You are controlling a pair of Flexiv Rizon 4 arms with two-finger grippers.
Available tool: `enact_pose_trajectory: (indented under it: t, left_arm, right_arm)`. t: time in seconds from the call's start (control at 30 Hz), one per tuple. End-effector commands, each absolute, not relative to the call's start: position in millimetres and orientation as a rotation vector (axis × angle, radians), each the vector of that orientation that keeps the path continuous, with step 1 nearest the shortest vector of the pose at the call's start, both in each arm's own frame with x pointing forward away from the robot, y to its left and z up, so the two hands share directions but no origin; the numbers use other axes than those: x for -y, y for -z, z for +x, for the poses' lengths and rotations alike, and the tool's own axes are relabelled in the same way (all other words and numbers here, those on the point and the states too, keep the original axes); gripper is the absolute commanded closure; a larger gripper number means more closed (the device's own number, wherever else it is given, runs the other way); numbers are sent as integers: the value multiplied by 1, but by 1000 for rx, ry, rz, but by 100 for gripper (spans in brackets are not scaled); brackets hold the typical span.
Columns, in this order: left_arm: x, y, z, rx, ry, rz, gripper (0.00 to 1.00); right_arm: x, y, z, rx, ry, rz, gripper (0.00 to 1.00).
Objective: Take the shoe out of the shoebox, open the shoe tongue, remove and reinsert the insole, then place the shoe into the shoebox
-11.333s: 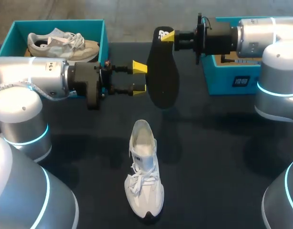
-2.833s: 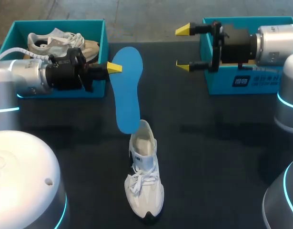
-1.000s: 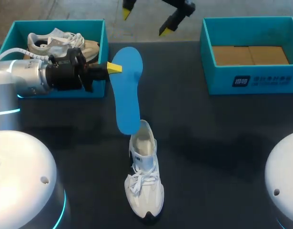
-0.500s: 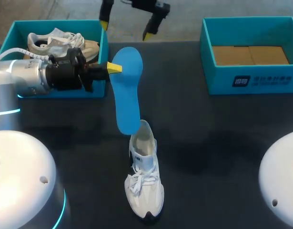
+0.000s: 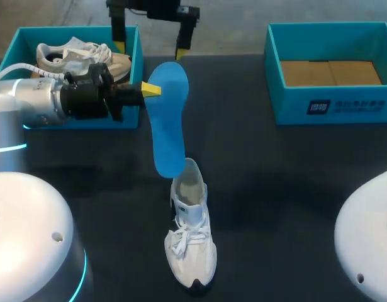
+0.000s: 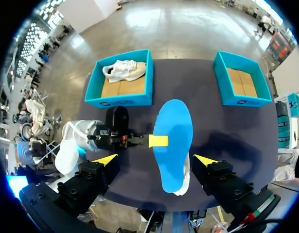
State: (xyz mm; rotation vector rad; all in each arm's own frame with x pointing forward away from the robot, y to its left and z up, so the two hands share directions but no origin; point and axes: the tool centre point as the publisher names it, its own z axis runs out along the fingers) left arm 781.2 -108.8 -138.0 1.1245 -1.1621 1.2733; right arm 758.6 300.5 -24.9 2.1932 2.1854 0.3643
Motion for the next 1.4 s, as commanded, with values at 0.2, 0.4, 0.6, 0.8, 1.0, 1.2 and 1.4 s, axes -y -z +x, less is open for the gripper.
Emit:
enact_pose_trajectory:
  t: [0.2,0.4,0.6,0.8,1.0,1.2,1.4]
  left_arm:
    - [109,138,781,1165,-1272,1127,100]
    - [109,138,781,1165,-1272,1127,100]
    - [109,138,781,1165,-1272,1127,100]
    - [109,138,781,1165,-1272,1127,100]
    - [109,138,781,1165,-1272,1127,100]
    - [109,138,781,1165,-1272,1127,100]
    - [109,138,781,1165,-1272,1127,100]
  right_arm:
    - [-304,31,757,-2129,-290,2166,0]
    - [-294,29,754,-2112,-358,2193,0]
    - [-284,25,751,-2143,-515,2234,0]
    - [-269,25,751,-2182,-702,2283,0]
    - [-251,23,751,-2200,-862,2332,0]
    - [-237,17,752,-2217,-1006,2342,0]
    - [-226,20,752,-2234,-1146,2359,0]
